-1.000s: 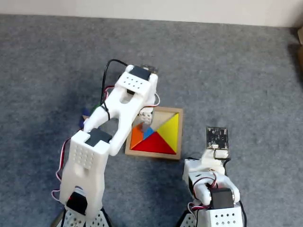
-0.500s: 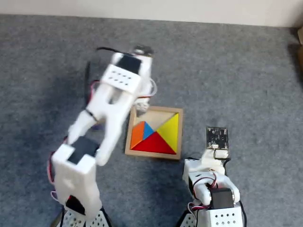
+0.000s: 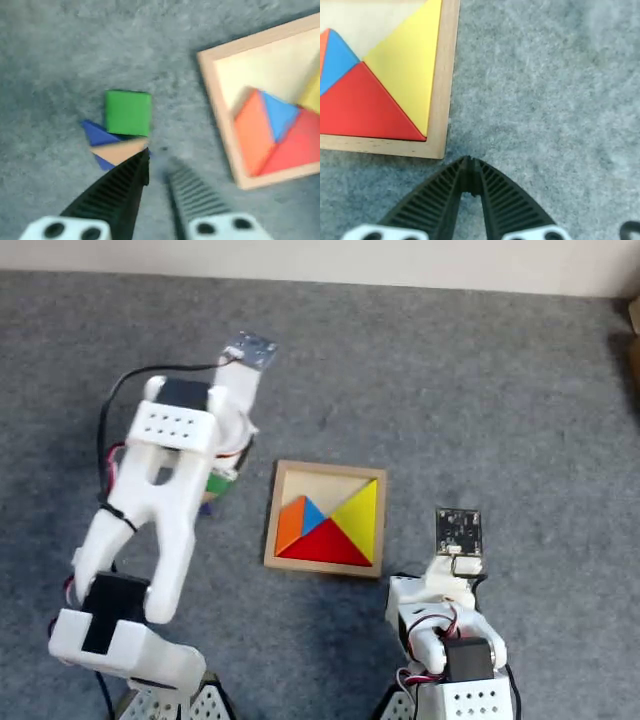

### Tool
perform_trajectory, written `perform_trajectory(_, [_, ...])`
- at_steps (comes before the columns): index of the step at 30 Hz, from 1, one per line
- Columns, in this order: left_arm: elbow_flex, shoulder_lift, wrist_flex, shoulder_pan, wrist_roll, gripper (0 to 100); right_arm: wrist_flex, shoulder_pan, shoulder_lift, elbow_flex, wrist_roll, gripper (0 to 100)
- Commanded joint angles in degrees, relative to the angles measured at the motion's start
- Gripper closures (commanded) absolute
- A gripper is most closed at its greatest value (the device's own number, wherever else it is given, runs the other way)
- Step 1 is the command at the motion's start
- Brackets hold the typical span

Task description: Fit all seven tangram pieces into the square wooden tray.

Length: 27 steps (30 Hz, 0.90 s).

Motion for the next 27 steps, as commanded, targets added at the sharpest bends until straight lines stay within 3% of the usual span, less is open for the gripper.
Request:
perform_trajectory(1, [1.01, -2.86, -4.40, -5.23, -0.62, 74, 0.31, 0.22, -1.10, 6.20, -0.44, 99.3])
perform_trajectory(3, [1.54, -2.77, -5.80, -6.99, -0.26, 69, 0.31, 0.22, -1.10, 6.20, -0.44, 99.3])
perform_trajectory(8, [0.48, 1.80, -8.53, -8.40, -3.60, 72, 0.31, 0.22, -1.10, 6.20, -0.44, 99.3])
perform_trajectory(18, [-14.73, 24.66, -8.00, -8.48, -5.54, 73, 0.31, 0.22, -1.10, 6.20, -0.44, 99.3])
perform_trajectory(27, [-18.15, 31.25, -7.30, -9.45, -5.54, 75, 0.31, 0.22, -1.10, 6.20, -0.44, 99.3])
